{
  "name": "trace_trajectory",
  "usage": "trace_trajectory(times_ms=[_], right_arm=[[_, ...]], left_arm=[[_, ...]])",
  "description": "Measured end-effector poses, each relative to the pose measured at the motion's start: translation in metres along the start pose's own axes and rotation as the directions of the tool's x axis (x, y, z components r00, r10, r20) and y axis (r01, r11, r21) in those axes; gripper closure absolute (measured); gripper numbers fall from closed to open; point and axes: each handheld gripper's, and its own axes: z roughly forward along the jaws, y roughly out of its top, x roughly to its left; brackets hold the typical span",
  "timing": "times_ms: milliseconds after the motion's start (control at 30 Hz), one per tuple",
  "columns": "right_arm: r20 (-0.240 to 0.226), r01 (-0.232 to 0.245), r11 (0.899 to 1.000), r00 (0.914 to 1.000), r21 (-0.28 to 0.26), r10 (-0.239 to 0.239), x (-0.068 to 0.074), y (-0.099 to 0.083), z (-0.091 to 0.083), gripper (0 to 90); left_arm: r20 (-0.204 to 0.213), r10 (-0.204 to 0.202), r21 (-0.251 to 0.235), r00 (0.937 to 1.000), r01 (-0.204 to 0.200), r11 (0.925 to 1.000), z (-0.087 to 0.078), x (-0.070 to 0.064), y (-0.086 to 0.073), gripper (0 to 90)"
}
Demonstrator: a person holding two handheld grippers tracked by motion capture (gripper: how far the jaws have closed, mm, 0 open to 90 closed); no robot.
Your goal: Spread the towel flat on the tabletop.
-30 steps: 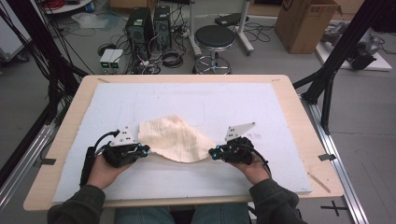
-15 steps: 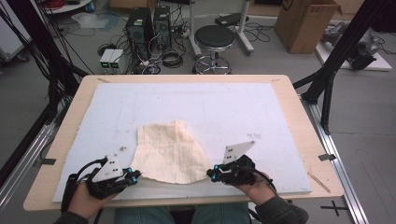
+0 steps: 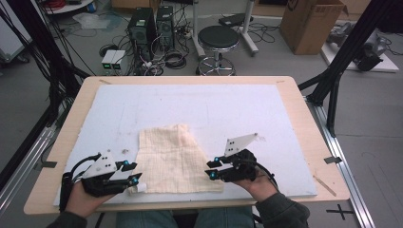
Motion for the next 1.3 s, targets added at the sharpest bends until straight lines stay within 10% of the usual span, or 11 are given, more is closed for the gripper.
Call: trace_trajectory(times_ms=[500,767,1000,1133,1300], right_arm=[[0.129,-0.134,0.99,0.9821,-0.037,0.138,-0.073,0.025,0.043,55.5],[0.043,-0.268,0.963,0.9626,0.016,0.267,-0.094,0.017,0.074,52.7],[0.052,-0.268,0.963,0.9626,0.039,0.266,-0.094,0.017,0.077,84.7],[0.085,-0.27,0.963,0.9599,0.019,0.267,-0.089,0.021,0.066,85.9],[0.101,-0.185,0.982,0.9772,-0.023,0.187,-0.064,0.037,0.056,85.8]], left_arm=[[-0.093,-0.129,0.061,0.9872,0.135,0.9889,0.061,0.032,-0.014,63.3],[-0.077,-0.16,0.113,0.9841,0.168,0.9792,0.063,0.04,-0.024,68.6],[-0.069,-0.149,0.135,0.9865,0.157,0.9783,0.065,0.039,-0.026,73.9],[-0.067,-0.157,0.139,0.9853,0.165,0.9764,0.065,0.041,-0.026,74.7],[-0.063,-0.151,0.136,0.9865,0.159,0.9779,0.064,0.041,-0.027,75.1]])
